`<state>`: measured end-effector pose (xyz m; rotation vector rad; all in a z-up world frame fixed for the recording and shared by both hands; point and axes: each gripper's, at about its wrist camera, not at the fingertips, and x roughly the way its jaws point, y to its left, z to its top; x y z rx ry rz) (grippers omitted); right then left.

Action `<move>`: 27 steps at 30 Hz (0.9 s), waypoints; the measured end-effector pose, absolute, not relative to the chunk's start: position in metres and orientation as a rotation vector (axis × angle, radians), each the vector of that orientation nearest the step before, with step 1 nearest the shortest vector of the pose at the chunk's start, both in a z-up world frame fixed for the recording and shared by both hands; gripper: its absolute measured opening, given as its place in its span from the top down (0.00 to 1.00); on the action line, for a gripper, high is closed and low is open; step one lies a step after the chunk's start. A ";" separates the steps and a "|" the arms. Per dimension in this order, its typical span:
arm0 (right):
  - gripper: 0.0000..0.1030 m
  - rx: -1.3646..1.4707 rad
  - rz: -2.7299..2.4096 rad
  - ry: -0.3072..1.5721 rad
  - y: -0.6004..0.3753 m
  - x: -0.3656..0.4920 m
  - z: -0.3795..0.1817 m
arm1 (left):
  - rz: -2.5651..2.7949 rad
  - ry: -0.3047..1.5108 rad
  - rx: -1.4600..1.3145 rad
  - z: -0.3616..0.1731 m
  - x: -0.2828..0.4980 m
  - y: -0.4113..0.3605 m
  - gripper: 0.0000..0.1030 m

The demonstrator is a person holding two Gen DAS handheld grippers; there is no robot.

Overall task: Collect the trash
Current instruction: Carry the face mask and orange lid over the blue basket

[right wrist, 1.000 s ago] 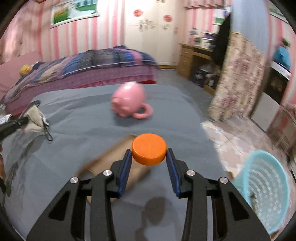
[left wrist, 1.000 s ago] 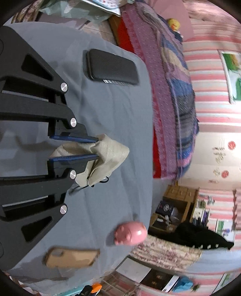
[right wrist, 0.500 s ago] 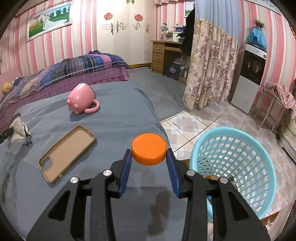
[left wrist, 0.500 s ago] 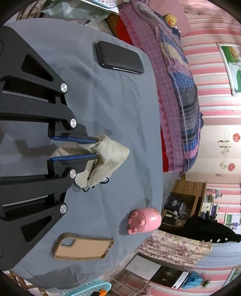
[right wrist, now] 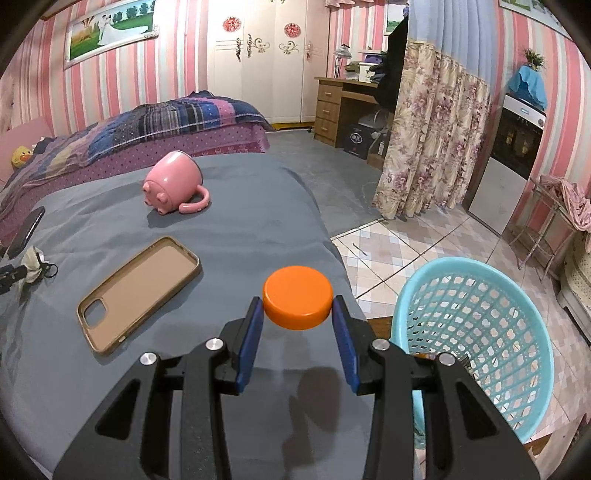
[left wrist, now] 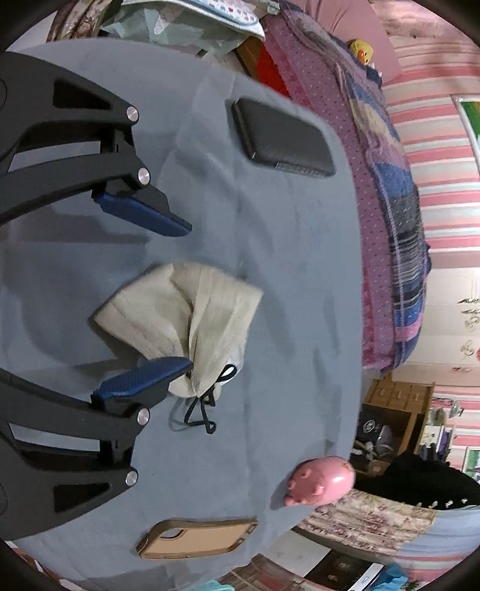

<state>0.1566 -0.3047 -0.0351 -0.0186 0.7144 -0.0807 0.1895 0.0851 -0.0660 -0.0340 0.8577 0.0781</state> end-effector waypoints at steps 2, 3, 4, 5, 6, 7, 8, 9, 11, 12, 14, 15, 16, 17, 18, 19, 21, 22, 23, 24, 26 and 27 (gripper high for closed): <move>0.62 -0.018 -0.084 0.715 -0.307 0.156 -0.036 | 0.073 0.889 -0.033 -0.075 0.195 0.079 0.41; 0.62 -0.017 -0.087 0.715 -0.308 0.154 -0.036 | 0.067 0.899 -0.031 -0.078 0.197 0.076 0.47; 0.62 -0.016 -0.088 0.714 -0.310 0.154 -0.036 | 0.067 0.895 -0.017 -0.079 0.197 0.071 0.53; 0.62 -0.015 -0.090 0.714 -0.311 0.153 -0.036 | 0.070 0.882 0.004 -0.077 0.197 0.066 0.64; 0.62 -0.013 -0.093 0.712 -0.314 0.153 -0.035 | 0.060 0.875 0.020 -0.074 0.197 0.060 0.69; 0.62 -0.010 -0.098 0.710 -0.318 0.152 -0.035 | 0.058 0.871 0.026 -0.072 0.197 0.056 0.72; 0.62 -0.007 -0.102 0.708 -0.321 0.151 -0.035 | 0.058 0.859 0.031 -0.068 0.198 0.051 0.73; 0.62 0.001 -0.113 0.704 -0.328 0.149 -0.033 | 0.049 0.848 0.033 -0.063 0.198 0.046 0.74; 0.62 0.008 -0.126 0.699 -0.335 0.147 -0.032 | 0.021 0.813 0.035 -0.047 0.199 0.030 0.75; 0.62 0.013 -0.136 0.696 -0.341 0.146 -0.031 | 0.006 0.787 0.045 -0.037 0.199 0.018 0.75; 0.62 0.018 -0.159 0.688 -0.352 0.143 -0.029 | -0.029 0.744 0.062 -0.021 0.199 -0.004 0.75; 0.62 0.021 -0.172 0.683 -0.357 0.142 -0.028 | -0.053 0.723 0.068 -0.013 0.198 -0.018 0.75; 0.62 0.027 -0.187 0.678 -0.364 0.140 -0.026 | -0.086 0.701 0.072 -0.004 0.198 -0.034 0.75; 0.62 0.030 -0.198 0.674 -0.369 0.138 -0.025 | -0.117 0.682 0.076 0.004 0.198 -0.051 0.75; 0.62 0.033 -0.214 0.668 -0.376 0.136 -0.023 | -0.152 0.661 0.082 0.012 0.198 -0.071 0.75; 0.62 0.037 -0.234 0.662 -0.384 0.133 -0.022 | -0.181 0.648 0.089 0.017 0.197 -0.086 0.75; 0.62 0.048 -0.264 0.653 -0.396 0.129 -0.019 | -0.245 0.619 0.109 0.029 0.195 -0.124 0.75; 0.62 0.060 -0.282 0.647 -0.404 0.126 -0.018 | -0.272 0.611 0.113 0.033 0.194 -0.139 0.75; 0.62 0.069 -0.303 0.640 -0.413 0.123 -0.016 | -0.304 0.603 0.114 0.037 0.193 -0.157 0.75; 0.62 0.073 -0.312 0.637 -0.417 0.122 -0.015 | -0.329 0.599 0.112 0.040 0.192 -0.170 0.75; 0.62 0.078 -0.343 0.629 -0.430 0.117 -0.012 | -0.393 0.586 0.117 0.047 0.189 -0.203 0.75; 0.62 0.081 -0.357 0.625 -0.436 0.115 -0.012 | -0.414 0.577 0.124 0.049 0.186 -0.217 0.75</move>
